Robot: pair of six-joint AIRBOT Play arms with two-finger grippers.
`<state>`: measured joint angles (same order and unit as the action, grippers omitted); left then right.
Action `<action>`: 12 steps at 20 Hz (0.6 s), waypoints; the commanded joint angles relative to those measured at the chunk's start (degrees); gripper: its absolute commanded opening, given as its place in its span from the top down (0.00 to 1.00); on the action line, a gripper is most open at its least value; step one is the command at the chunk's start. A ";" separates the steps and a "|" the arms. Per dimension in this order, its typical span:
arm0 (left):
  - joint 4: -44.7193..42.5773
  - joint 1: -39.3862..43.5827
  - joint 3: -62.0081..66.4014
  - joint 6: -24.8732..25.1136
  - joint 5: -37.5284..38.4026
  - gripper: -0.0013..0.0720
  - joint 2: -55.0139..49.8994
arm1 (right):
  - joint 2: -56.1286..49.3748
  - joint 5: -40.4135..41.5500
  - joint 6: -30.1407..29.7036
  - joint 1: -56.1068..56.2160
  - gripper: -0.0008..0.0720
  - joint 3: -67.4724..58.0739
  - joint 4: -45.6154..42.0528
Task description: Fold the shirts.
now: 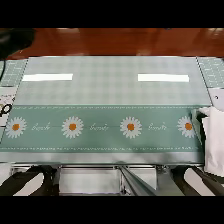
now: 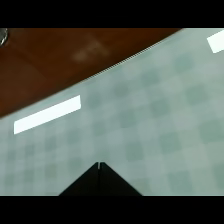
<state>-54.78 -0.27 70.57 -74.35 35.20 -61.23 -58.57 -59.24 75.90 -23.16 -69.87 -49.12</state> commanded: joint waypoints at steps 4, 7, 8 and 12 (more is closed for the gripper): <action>-19.12 8.85 -8.33 -13.14 16.00 0.95 -1.27 | -14.08 6.62 22.05 36.61 0.95 -2.21 -45.07; -26.45 7.93 -16.46 -20.70 11.06 0.95 -4.33 | -21.66 4.90 23.89 35.65 0.95 -2.54 -46.42; -26.47 8.07 -15.28 -16.83 11.82 0.95 -6.58 | -23.87 3.96 23.89 34.73 0.95 -4.04 -45.46; -26.64 8.50 -5.86 -18.97 17.81 0.95 -15.87 | -30.38 -1.49 23.58 32.50 0.95 -9.64 -41.44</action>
<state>-78.87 7.94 61.23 -89.91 49.45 -71.75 -84.38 -57.04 98.28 9.63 -76.73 -90.48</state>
